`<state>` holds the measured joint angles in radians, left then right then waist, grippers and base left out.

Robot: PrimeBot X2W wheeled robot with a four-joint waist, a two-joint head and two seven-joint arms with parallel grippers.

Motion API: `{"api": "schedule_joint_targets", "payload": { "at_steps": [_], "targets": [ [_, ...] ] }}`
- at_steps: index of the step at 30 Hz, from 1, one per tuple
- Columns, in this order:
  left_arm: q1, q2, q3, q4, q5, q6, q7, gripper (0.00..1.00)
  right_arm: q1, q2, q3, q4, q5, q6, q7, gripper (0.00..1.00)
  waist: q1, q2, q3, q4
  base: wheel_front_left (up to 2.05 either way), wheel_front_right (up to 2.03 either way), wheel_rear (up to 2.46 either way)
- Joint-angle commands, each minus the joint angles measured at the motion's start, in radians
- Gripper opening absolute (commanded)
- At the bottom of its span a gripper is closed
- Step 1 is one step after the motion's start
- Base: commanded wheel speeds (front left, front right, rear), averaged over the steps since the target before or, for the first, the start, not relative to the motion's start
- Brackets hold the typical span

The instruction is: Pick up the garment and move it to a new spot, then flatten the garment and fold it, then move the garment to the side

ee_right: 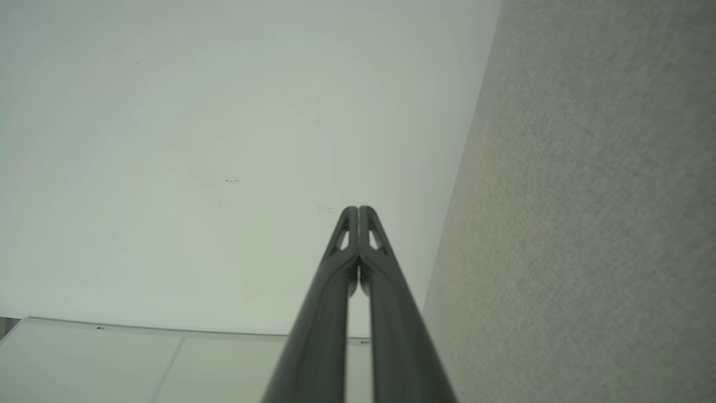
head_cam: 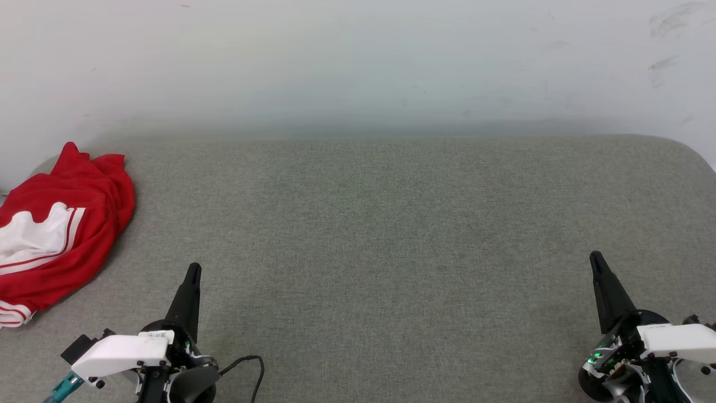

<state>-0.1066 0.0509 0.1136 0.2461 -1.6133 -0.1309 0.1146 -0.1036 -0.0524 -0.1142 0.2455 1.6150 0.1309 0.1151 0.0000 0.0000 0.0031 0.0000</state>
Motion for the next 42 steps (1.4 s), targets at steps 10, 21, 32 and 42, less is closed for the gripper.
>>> {"api": "schedule_joint_targets", "payload": {
  "at_steps": [10,21,32,42],
  "targets": [
    [-0.006,-0.001,0.003,-0.001,0.001,-0.002,0.002,0.00,-0.012,0.003,0.000,0.001,-0.005,0.000,0.001,0.00,0.0000,0.0000,0.000,0.000,0.00,0.00,0.00],
    [-0.006,-0.001,0.002,-0.001,0.001,-0.002,0.002,0.00,-0.012,0.003,0.000,0.001,-0.005,0.000,0.001,0.00,0.0000,0.0000,0.000,0.000,0.00,0.00,0.00],
    [0.016,-0.002,-0.004,0.021,0.000,0.000,-0.001,1.00,0.019,0.001,0.001,0.022,0.000,0.000,0.000,1.00,0.0000,0.0000,0.000,0.000,0.00,0.00,0.00],
    [0.026,-0.002,-0.004,-0.011,0.068,0.000,-0.052,1.00,0.027,0.001,0.004,0.001,-0.103,0.000,-0.052,1.00,0.0000,0.0000,0.001,0.001,0.00,0.00,0.00]
  ]
}}
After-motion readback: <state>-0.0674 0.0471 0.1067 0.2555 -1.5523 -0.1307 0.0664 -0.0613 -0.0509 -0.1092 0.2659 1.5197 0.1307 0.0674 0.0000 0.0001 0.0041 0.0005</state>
